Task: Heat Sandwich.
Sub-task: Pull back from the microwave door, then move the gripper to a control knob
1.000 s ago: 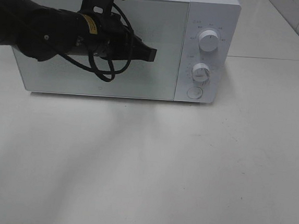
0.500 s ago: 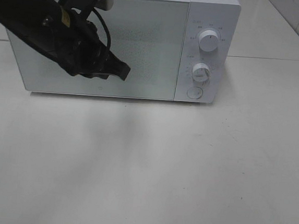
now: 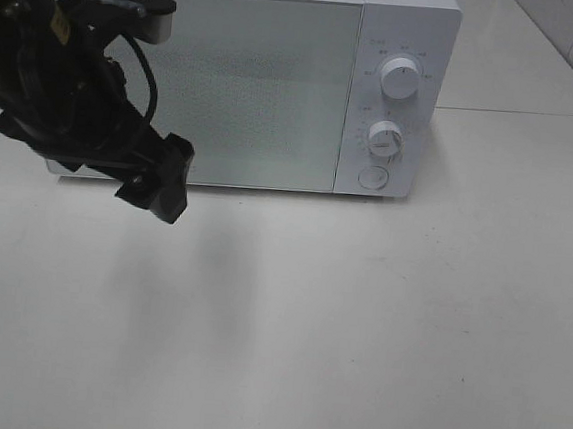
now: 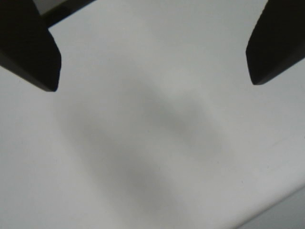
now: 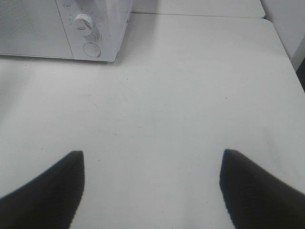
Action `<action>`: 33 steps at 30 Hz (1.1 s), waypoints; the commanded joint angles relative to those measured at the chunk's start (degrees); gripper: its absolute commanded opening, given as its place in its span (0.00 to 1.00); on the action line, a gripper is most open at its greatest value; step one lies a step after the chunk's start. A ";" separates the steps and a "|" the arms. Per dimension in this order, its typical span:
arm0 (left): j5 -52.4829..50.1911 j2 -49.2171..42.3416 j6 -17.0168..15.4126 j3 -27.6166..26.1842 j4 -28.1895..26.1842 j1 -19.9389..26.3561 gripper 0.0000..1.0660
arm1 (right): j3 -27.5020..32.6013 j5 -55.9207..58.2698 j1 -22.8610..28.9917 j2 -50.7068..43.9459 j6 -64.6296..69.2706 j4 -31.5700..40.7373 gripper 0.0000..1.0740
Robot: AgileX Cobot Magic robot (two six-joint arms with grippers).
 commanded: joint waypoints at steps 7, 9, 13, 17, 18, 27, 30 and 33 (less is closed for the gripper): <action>12.83 -0.52 -1.60 -0.29 0.40 -0.29 0.94 | 0.11 -0.92 -0.40 -1.55 -0.52 0.17 0.69; 14.90 -0.57 -1.89 -0.29 0.40 -0.29 0.94 | 0.11 -0.92 -0.40 -1.55 -0.52 0.17 0.69; 16.33 -0.69 -2.64 -0.29 0.40 -0.29 0.94 | 0.11 -0.92 -0.40 -1.55 -0.52 0.17 0.69; 17.88 -0.69 -2.86 -0.29 0.11 0.40 0.94 | 0.11 -0.92 -0.40 -1.55 -0.52 0.17 0.69; 17.99 -0.69 -2.86 -0.29 -0.29 0.97 0.94 | 0.11 -0.92 -0.40 -1.55 -0.52 0.17 0.69; 21.14 -5.33 1.95 -0.23 -5.96 13.12 0.94 | 0.11 -0.92 -0.40 -1.55 -0.52 0.17 0.69; 23.09 -8.94 2.81 -0.23 -5.73 19.31 0.94 | 0.11 -0.92 -0.40 -1.55 -0.52 0.17 0.69; 24.29 -10.94 2.81 -0.23 -5.16 22.63 0.94 | 0.11 -0.92 -0.40 -1.55 -0.52 0.17 0.69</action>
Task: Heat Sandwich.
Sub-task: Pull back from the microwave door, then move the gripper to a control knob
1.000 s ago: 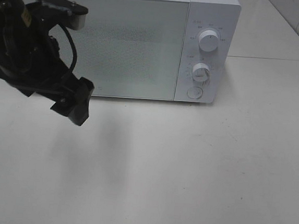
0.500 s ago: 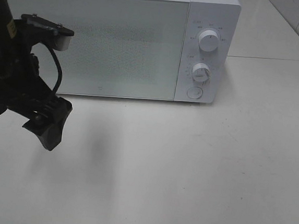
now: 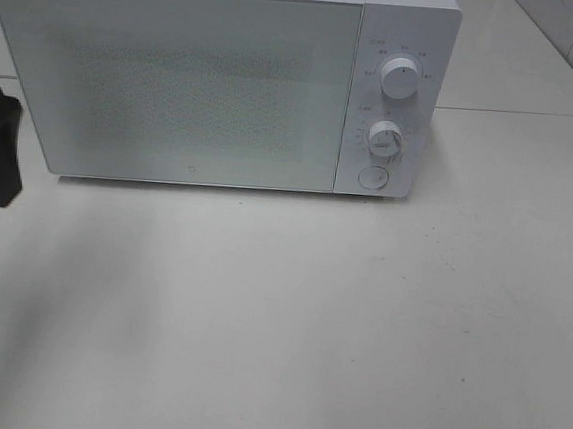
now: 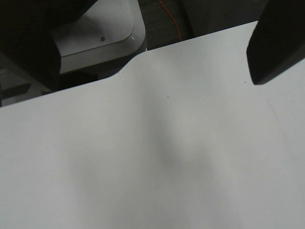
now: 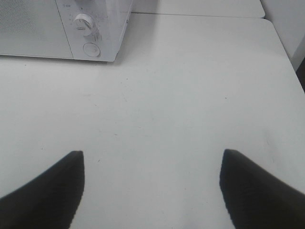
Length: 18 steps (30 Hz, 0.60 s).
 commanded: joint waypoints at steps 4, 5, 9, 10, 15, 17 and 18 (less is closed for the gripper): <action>6.02 -6.59 0.40 -0.17 0.74 8.94 0.94 | 0.11 -0.92 -0.40 -1.55 -0.52 0.17 0.69; 6.02 -7.56 0.52 -0.17 0.74 10.14 0.94 | 0.11 -0.92 -0.40 -1.55 -0.52 0.17 0.69; 6.02 -13.01 0.69 -0.17 0.74 13.81 0.94 | 0.11 -0.92 -0.40 -1.55 -0.52 0.17 0.69; 6.02 -14.21 0.69 -0.17 0.74 14.32 0.94 | 0.11 -0.92 -0.40 -1.55 -0.52 0.17 0.69; 6.02 -21.54 0.69 -0.17 1.03 15.01 0.94 | 0.11 -0.92 -0.40 -1.55 -0.52 0.17 0.69; 5.96 -26.24 0.69 -0.17 1.78 15.01 0.94 | 0.11 -0.92 -0.40 -1.55 -0.52 0.17 0.69; 5.96 -27.79 0.69 -0.17 2.01 15.01 0.94 | 0.11 -0.92 -0.40 -1.55 -0.52 0.17 0.69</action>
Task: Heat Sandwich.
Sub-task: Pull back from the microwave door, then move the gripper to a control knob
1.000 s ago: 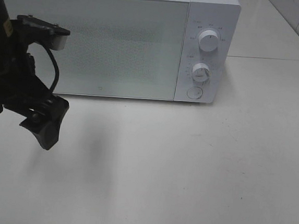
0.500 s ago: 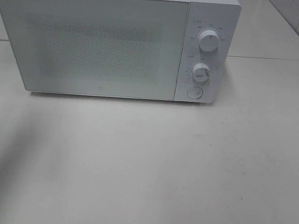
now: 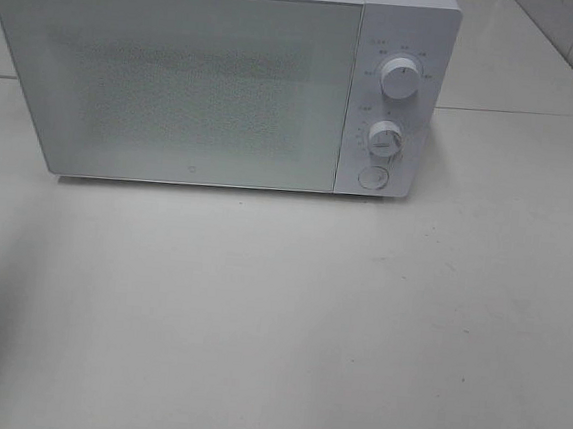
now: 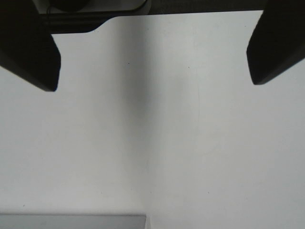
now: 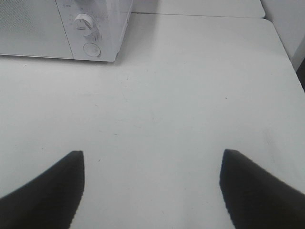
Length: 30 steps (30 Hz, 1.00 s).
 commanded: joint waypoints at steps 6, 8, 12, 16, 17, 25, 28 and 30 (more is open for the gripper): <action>5.50 -12.66 0.17 0.00 1.78 0.06 0.94 | 0.11 -0.92 -0.40 -1.55 -0.52 0.17 0.69; 5.50 -14.38 0.17 0.46 1.95 0.06 0.94 | 0.11 -0.92 -0.40 -1.55 -0.52 0.17 0.69; 4.18 -24.64 0.17 7.79 3.15 0.06 0.94 | 0.11 -0.92 -0.40 -1.55 -0.52 0.17 0.69; 2.92 -29.79 0.17 12.55 3.15 0.06 0.94 | 0.11 -0.92 -0.40 -1.55 -0.52 0.17 0.69; 2.23 -32.54 0.17 15.99 3.09 0.06 0.94 | 0.11 -0.92 -0.40 -1.55 -0.52 0.17 0.69; -3.32 -40.57 0.17 25.55 3.09 0.06 0.94 | 0.11 -0.92 -0.40 -1.55 -0.52 0.17 0.69; -4.35 -43.32 -0.11 28.30 2.81 0.06 0.94 | 0.11 -0.92 -0.40 -1.55 -0.52 0.17 0.69; -4.70 -45.26 -0.06 29.62 2.29 0.06 0.94 | 0.11 -0.92 -0.40 -1.55 -0.52 0.17 0.69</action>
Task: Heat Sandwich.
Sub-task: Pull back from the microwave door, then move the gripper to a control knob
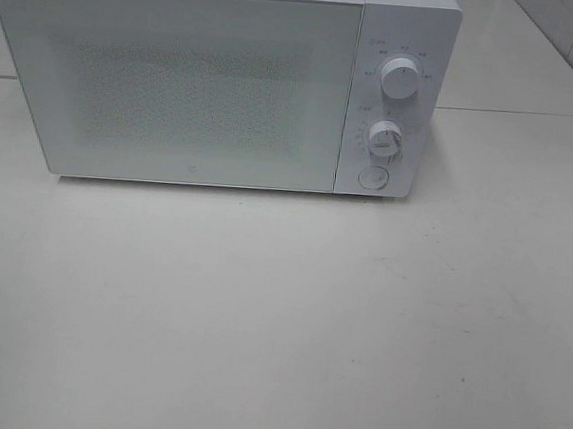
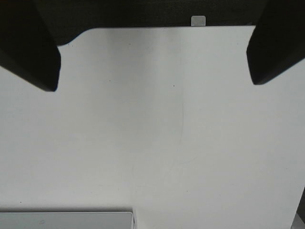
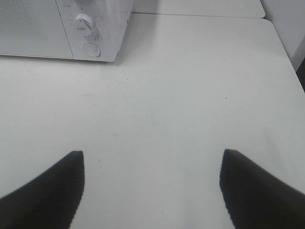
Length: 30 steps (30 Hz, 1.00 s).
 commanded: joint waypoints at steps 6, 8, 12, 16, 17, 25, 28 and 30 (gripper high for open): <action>-5.10 -11.17 -0.29 7.16 -2.52 0.06 0.94 | 0.11 -0.92 -0.40 -1.55 -0.52 0.17 0.69; -5.10 -12.61 -0.11 6.93 -2.75 0.06 0.94 | 0.11 -0.92 -0.40 -1.55 -0.52 0.17 0.69; -5.10 -17.65 -0.23 7.05 -2.98 0.06 0.94 | 0.11 -0.92 -0.40 -1.55 -0.52 0.17 0.69; -5.10 -17.48 -0.23 7.05 -4.07 0.06 0.94 | 0.11 -0.92 -0.40 -1.38 -0.52 0.17 0.69; -5.10 -17.48 -0.23 7.05 -4.07 0.06 0.94 | 0.11 -0.92 -0.40 -1.38 -0.52 0.17 0.69; -5.16 -17.42 -0.23 7.05 -4.07 0.06 0.94 | 0.11 -0.92 -0.40 -1.38 -0.52 0.17 0.69; -5.16 -17.42 -0.23 7.05 -4.07 0.06 0.94 | 0.11 -0.92 -0.40 -1.38 -0.52 0.17 0.69; -5.16 -17.42 -0.23 7.05 -4.07 0.06 0.94 | 0.11 -0.92 -0.40 -1.38 -0.52 0.17 0.69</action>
